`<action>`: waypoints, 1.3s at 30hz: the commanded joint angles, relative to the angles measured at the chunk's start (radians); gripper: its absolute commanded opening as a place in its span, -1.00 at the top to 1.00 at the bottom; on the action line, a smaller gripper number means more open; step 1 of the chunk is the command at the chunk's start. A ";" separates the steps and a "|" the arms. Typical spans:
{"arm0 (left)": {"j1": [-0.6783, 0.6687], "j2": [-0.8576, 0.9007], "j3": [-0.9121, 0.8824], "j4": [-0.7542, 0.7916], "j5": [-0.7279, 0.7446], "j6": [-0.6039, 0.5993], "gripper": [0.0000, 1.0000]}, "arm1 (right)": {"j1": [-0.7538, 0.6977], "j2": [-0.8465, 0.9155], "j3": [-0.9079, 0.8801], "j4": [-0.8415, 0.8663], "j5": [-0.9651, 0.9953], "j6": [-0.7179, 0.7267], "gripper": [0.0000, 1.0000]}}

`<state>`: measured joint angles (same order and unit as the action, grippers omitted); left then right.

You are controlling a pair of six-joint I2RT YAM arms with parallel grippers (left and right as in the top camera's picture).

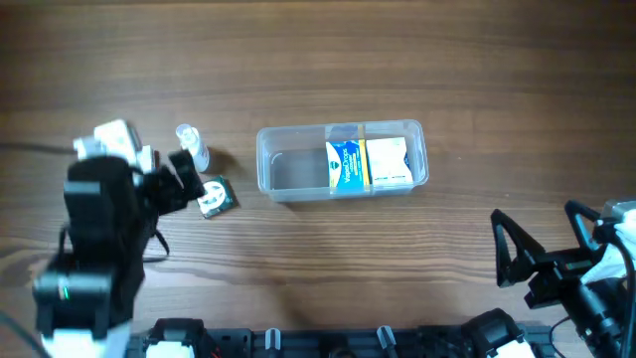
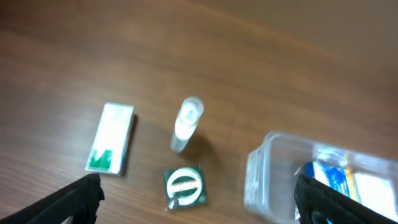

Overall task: Pack container
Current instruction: 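Reach left gripper to the white-green tube near the spray bottle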

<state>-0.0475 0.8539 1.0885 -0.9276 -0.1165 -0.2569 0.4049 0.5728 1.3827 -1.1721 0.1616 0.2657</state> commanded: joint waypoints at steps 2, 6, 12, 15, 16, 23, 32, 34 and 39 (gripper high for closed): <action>0.052 0.143 0.133 -0.058 -0.072 0.032 -1.00 | 0.003 -0.001 0.003 0.002 0.015 -0.011 -0.99; 0.209 0.262 0.136 -0.069 -0.060 0.036 -1.00 | 0.003 -0.001 0.003 0.002 0.014 -0.011 -0.99; 0.418 0.526 0.136 -0.031 0.119 0.156 -0.99 | 0.003 -0.001 0.003 0.002 0.015 -0.010 -0.99; 0.438 0.671 0.136 -0.014 0.186 0.262 -0.99 | 0.003 -0.001 0.003 0.002 0.014 -0.011 -0.99; 0.438 0.715 0.136 -0.010 0.187 0.277 -0.99 | 0.003 -0.001 0.003 0.002 0.015 -0.011 -0.99; 0.438 0.936 0.136 0.051 0.130 0.280 -0.99 | 0.003 -0.001 0.003 0.002 0.014 -0.011 -1.00; 0.438 1.002 0.135 0.178 0.135 0.344 -0.87 | 0.003 -0.001 0.003 0.002 0.015 -0.011 -1.00; 0.438 1.022 0.135 0.182 0.135 0.348 -0.86 | 0.003 -0.001 0.003 0.002 0.015 -0.011 -0.99; 0.438 1.050 0.135 0.177 0.134 0.347 -0.75 | 0.003 -0.001 0.003 0.002 0.014 -0.011 -0.99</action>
<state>0.3866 1.8820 1.2129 -0.7506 0.0208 0.0711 0.4049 0.5728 1.3827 -1.1725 0.1619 0.2630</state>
